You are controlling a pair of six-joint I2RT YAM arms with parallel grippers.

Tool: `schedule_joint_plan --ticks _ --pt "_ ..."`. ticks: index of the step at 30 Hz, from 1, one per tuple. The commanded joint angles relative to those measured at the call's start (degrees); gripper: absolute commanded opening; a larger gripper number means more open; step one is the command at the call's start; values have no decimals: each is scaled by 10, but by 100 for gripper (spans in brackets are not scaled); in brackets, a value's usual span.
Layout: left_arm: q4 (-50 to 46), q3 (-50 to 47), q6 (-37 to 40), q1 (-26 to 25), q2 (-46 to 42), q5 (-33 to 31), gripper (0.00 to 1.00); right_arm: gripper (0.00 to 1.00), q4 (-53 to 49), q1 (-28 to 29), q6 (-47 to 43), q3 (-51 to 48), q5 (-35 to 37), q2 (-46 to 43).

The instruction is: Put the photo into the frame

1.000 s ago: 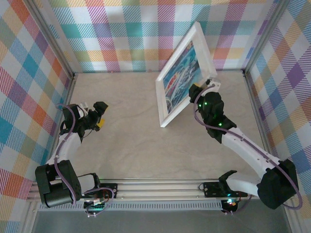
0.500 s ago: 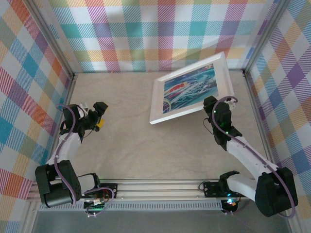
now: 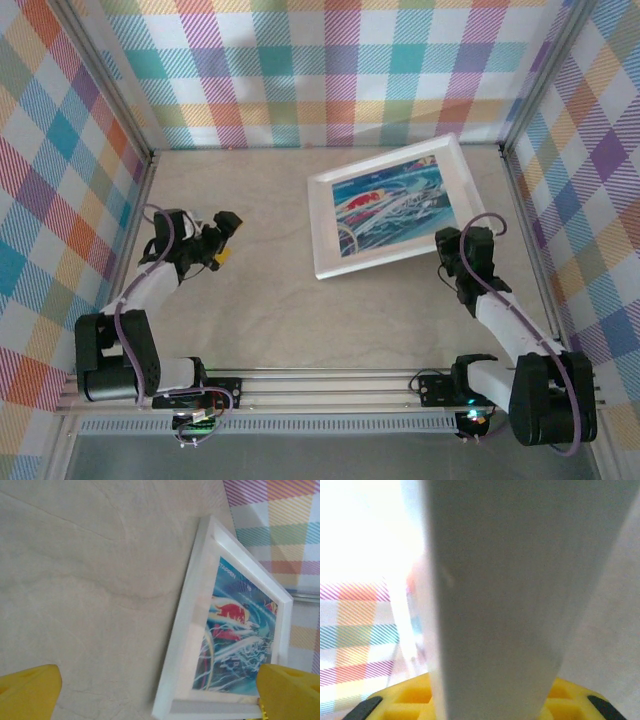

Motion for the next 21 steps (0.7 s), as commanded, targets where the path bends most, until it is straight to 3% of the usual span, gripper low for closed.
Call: schedule_joint_plan --ticks 1,9,13,21 --pt "8 40 15 -35 23 -20 100 0 -47 -5 -78 -23 -81 13" --pt "-19 61 41 -68 55 -29 100 0 6 -25 -77 -11 -127 104" --pt "-16 43 38 -75 55 -40 100 0 42 -25 -34 -29 -109 123" --pt "-3 32 26 -98 75 -53 100 0 10 -25 -7 -21 -77 122"
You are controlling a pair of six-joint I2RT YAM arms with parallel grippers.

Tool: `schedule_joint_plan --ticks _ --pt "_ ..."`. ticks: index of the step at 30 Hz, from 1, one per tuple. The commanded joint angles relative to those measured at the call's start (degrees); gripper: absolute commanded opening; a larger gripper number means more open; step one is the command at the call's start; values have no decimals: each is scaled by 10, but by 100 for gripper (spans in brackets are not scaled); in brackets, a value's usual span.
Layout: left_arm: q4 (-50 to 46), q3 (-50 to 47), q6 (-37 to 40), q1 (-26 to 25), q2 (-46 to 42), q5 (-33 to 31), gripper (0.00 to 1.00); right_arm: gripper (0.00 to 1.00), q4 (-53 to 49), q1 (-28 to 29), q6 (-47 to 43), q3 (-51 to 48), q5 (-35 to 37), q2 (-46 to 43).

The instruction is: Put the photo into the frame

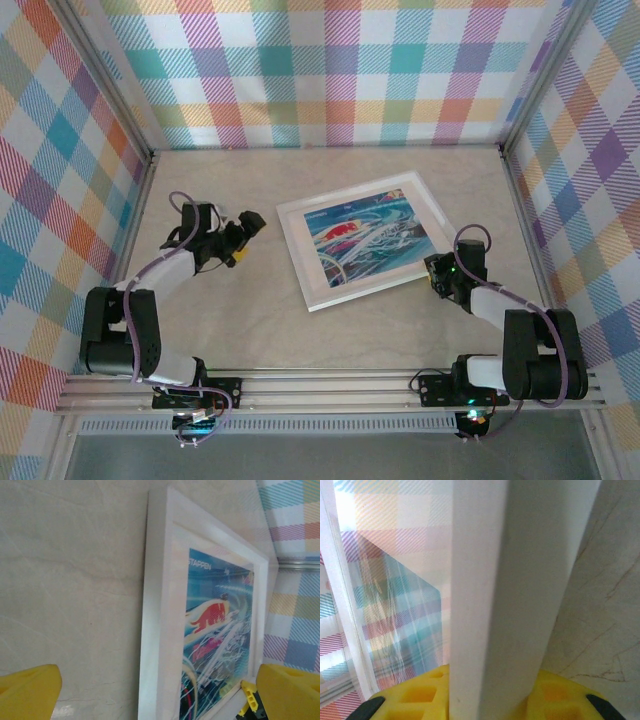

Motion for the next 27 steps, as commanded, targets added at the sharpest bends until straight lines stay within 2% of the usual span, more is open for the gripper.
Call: schedule_joint_plan --ticks 1,4,6,8,10,13,19,22,27 --pt "8 -6 1 -14 10 -10 100 0 0 2 -25 12 32 2" --pt "6 0 1 -23 17 -12 100 24 -11 2 -25 17 23 14" --pt "3 4 1 -28 19 -15 100 50 -31 2 -25 20 27 8" --pt "1 6 1 -30 21 -17 100 69 -68 3 -45 33 34 -5" --pt "-2 9 1 -31 21 -19 100 84 -123 4 -82 57 46 -21" --pt "-8 15 2 -33 23 -22 100 98 -199 3 -143 86 76 -48" --pt "-19 26 2 -36 29 -26 100 100 -275 3 -293 150 127 -60" --pt "-32 37 2 -45 37 -35 100 100 -279 3 -394 210 112 -10" --pt "-74 60 12 -70 53 -93 100 100 -303 1 -552 330 69 106"
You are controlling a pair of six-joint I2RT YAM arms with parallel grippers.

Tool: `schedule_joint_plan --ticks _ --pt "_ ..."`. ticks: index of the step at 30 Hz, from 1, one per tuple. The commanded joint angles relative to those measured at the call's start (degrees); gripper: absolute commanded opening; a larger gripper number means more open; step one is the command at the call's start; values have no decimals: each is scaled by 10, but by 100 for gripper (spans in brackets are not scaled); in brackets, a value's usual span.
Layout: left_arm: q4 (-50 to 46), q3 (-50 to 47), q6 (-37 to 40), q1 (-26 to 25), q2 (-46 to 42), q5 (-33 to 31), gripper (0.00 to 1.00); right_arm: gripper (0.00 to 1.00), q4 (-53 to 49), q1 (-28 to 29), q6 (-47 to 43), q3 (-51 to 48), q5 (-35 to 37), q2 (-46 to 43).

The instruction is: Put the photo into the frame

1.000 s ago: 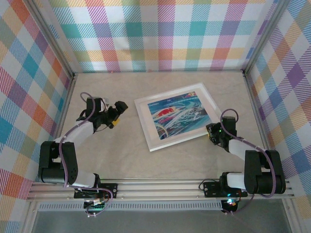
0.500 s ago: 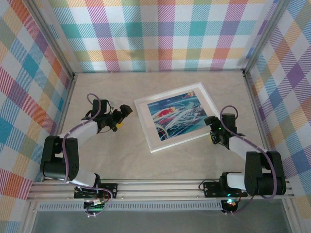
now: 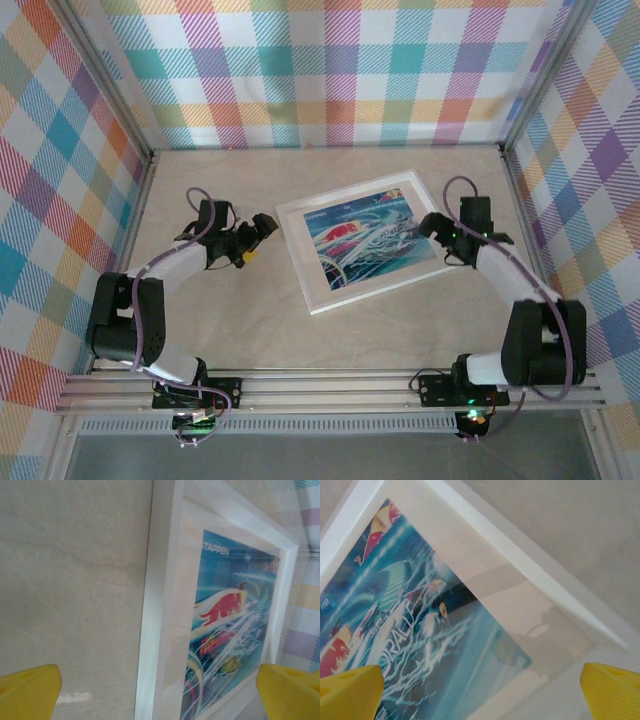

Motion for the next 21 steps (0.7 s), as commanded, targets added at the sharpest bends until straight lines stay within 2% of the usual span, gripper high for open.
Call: schedule_joint_plan --ticks 1,5,8,11,15,21 --pt "-45 25 12 -14 10 -53 100 100 -40 -4 -165 73 -24 67" --pt "-73 46 8 -13 16 -121 100 96 -95 -15 -218 179 -31 177" --pt "-93 79 9 -12 30 -153 100 96 -102 -16 -240 220 5 228" --pt "-132 118 14 -7 55 -153 100 96 -114 -23 -276 251 23 267" --pt "-136 140 7 0 77 -160 100 96 -163 -31 -311 306 56 328" --pt "-142 168 7 4 104 -161 100 96 -180 -44 -346 323 71 354"
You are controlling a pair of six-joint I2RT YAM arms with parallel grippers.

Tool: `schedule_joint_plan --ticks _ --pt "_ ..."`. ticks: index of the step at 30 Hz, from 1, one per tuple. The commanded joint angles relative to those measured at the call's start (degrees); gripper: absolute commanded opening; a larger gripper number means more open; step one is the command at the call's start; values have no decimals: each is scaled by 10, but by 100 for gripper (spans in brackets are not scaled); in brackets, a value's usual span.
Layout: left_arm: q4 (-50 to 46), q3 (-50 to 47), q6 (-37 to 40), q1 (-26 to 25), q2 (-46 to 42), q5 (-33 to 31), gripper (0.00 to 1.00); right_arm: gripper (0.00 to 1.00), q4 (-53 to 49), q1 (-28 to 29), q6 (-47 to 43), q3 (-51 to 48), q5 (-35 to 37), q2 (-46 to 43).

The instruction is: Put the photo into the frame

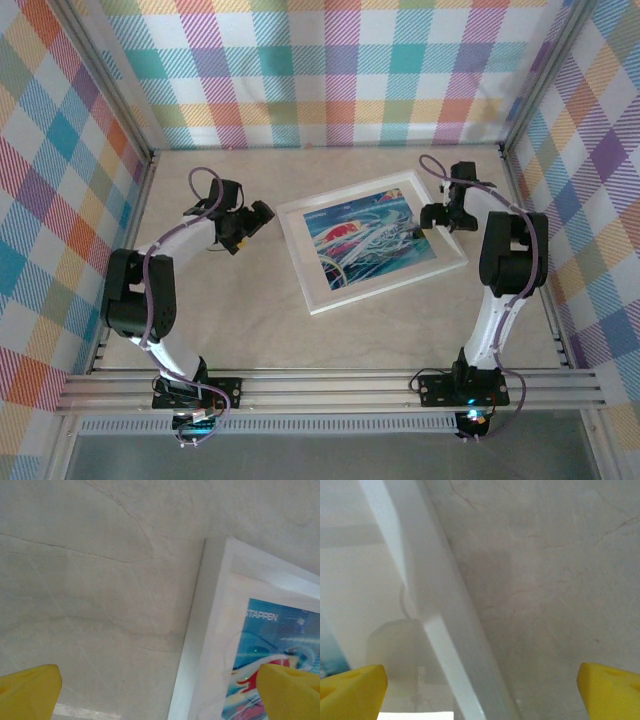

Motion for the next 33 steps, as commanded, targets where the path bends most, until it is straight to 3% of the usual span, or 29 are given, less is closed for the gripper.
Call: schedule_joint_plan --ticks 1,6,13,19,28,33 --pt "-25 27 9 7 14 -8 100 95 -36 -9 -44 21 20 9" --pt "-23 28 13 7 19 -4 100 85 -50 -11 -51 26 19 22" --pt "3 6 5 14 -2 -20 100 44 -67 -10 2 28 -96 6" --pt "17 -28 -3 38 -29 -22 100 27 -57 5 50 -8 -184 -16" --pt "43 -51 -3 63 -52 -9 100 19 -49 61 144 -52 -150 -48" --pt "34 -65 13 78 -82 -15 100 22 -43 66 149 -61 -155 -65"
